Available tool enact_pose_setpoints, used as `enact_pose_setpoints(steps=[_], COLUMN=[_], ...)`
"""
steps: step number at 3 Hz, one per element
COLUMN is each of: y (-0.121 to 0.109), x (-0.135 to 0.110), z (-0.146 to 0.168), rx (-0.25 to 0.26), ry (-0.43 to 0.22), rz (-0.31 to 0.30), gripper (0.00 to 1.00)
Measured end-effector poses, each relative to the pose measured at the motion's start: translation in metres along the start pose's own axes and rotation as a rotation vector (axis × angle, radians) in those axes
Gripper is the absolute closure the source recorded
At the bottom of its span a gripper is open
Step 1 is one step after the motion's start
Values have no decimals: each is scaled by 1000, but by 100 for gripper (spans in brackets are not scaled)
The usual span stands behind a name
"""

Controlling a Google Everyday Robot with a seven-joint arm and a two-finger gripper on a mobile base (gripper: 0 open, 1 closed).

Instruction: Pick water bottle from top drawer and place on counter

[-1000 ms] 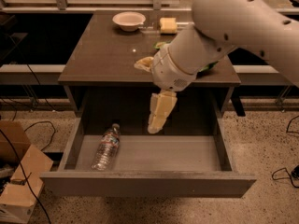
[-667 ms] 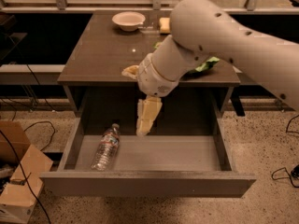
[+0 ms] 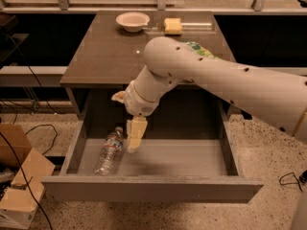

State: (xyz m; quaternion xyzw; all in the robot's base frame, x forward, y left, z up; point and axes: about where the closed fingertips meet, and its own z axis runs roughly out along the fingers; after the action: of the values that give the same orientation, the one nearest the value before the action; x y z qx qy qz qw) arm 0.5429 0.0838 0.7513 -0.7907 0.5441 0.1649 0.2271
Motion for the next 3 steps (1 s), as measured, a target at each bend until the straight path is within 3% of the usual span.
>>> enact_pose_setpoints(steps=[1,3], y=[0,-3], x=[2,19], z=[5,45], rx=[-8,-96], ry=[0,76], rz=[2,29], gripper=[0,0])
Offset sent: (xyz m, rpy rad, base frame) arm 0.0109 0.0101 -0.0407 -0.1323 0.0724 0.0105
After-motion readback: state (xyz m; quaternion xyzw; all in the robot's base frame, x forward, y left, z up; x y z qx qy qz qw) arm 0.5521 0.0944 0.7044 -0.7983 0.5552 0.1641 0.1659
